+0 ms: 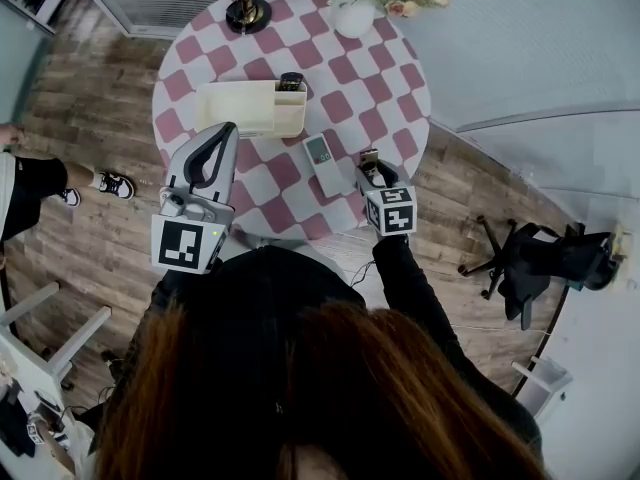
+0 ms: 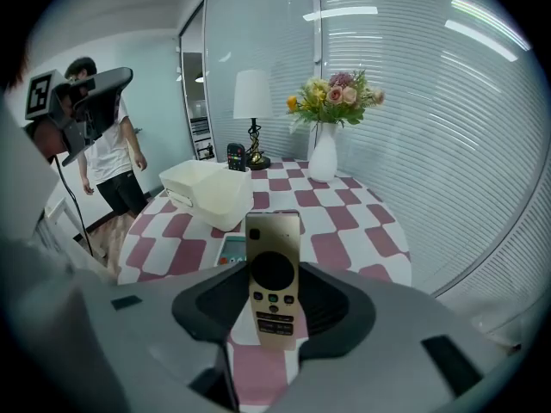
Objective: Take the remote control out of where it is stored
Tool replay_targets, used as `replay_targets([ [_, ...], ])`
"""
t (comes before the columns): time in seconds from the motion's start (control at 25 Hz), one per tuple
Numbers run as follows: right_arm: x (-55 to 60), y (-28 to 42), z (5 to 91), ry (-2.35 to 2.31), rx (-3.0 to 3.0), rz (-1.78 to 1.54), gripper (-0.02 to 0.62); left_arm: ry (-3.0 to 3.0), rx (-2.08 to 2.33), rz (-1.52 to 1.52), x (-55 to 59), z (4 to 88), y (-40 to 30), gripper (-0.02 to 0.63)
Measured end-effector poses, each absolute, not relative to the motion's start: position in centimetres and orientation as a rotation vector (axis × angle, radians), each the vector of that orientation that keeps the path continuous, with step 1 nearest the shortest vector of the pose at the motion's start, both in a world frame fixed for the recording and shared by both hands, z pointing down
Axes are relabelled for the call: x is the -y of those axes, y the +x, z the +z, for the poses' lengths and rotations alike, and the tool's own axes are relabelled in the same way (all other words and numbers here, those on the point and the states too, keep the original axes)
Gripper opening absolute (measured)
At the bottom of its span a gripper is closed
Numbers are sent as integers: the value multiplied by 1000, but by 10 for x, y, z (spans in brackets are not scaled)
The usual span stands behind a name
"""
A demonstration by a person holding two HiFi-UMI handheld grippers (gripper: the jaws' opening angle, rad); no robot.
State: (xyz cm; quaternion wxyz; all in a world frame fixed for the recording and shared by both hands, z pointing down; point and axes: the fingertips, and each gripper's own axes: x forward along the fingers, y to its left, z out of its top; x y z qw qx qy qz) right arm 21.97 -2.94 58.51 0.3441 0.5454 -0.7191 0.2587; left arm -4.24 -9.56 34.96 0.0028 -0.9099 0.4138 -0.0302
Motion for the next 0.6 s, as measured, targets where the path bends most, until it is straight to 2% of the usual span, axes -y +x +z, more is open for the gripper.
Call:
replay_targets([
  [0.6,69,203,615,1262,1874,691,187,-2823,-1353,-82,95,351,-57,9],
])
